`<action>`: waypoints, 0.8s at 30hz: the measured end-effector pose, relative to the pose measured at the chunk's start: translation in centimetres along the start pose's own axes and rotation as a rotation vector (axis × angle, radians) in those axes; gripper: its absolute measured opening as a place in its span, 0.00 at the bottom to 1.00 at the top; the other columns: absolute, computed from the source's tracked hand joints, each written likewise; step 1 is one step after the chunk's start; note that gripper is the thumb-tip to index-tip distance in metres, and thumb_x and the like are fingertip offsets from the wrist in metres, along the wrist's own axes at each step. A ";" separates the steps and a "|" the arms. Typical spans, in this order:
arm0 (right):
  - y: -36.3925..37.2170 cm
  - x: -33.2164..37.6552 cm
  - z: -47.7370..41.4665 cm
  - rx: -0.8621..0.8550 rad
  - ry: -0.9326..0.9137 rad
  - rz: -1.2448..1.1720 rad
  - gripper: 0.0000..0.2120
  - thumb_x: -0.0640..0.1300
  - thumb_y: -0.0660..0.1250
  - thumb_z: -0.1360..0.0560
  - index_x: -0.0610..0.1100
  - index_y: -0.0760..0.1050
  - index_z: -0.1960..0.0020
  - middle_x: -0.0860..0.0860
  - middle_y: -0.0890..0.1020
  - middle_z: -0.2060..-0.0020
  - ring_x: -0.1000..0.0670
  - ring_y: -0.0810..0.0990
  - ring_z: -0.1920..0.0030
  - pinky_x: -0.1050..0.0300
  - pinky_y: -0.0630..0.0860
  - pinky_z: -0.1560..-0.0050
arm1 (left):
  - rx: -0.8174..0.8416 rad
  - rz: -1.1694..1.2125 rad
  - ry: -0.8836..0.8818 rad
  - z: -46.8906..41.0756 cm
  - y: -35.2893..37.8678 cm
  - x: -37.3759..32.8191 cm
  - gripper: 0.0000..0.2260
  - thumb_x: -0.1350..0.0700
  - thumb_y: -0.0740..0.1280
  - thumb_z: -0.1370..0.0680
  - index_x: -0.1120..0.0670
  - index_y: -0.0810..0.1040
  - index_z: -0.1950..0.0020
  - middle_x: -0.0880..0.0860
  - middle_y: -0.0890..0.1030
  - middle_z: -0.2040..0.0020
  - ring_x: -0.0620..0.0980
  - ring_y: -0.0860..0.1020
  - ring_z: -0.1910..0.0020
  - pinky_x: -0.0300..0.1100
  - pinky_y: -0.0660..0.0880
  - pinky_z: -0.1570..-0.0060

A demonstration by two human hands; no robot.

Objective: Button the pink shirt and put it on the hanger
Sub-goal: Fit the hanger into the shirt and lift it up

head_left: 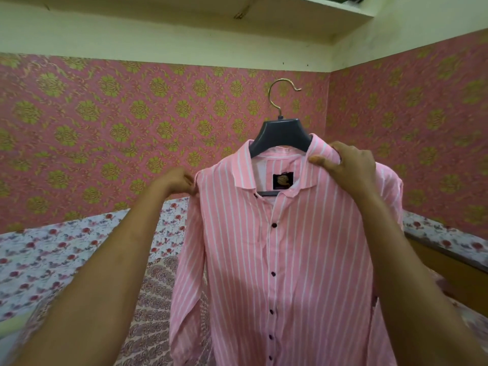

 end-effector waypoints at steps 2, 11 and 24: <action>-0.1 -0.2 0.0 0.005 0.012 -0.013 0.39 0.74 0.49 0.38 0.40 0.75 0.54 0.41 0.82 0.61 0.37 0.78 0.57 0.48 0.66 0.55 | -0.034 0.160 0.083 0.4 -0.6 -1.8 0.19 0.66 0.72 0.31 0.58 0.75 0.42 0.55 0.77 0.48 0.53 0.74 0.47 0.46 0.70 0.46; -0.5 0.4 0.9 0.043 0.053 -0.121 0.30 0.71 0.53 0.36 0.42 0.69 0.62 0.41 0.81 0.63 0.37 0.78 0.58 0.51 0.62 0.61 | 0.183 0.411 0.503 3.2 0.0 -12.8 0.16 0.61 0.67 0.25 0.53 0.75 0.38 0.48 0.79 0.41 0.39 0.78 0.47 0.38 0.73 0.44; -6.4 -1.4 5.5 0.107 0.231 -0.043 0.24 0.70 0.51 0.36 0.48 0.65 0.66 0.43 0.80 0.61 0.38 0.78 0.55 0.52 0.62 0.61 | 0.432 0.466 0.637 8.8 1.9 -17.0 0.18 0.61 0.62 0.24 0.49 0.72 0.35 0.44 0.79 0.43 0.37 0.78 0.50 0.28 0.74 0.55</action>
Point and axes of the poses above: each hand's wrist, its own z-axis away from the middle knuckle, its own y-axis out of the palm, x = y × z, the point moved 10 cm from there along -z, towards the middle knuckle
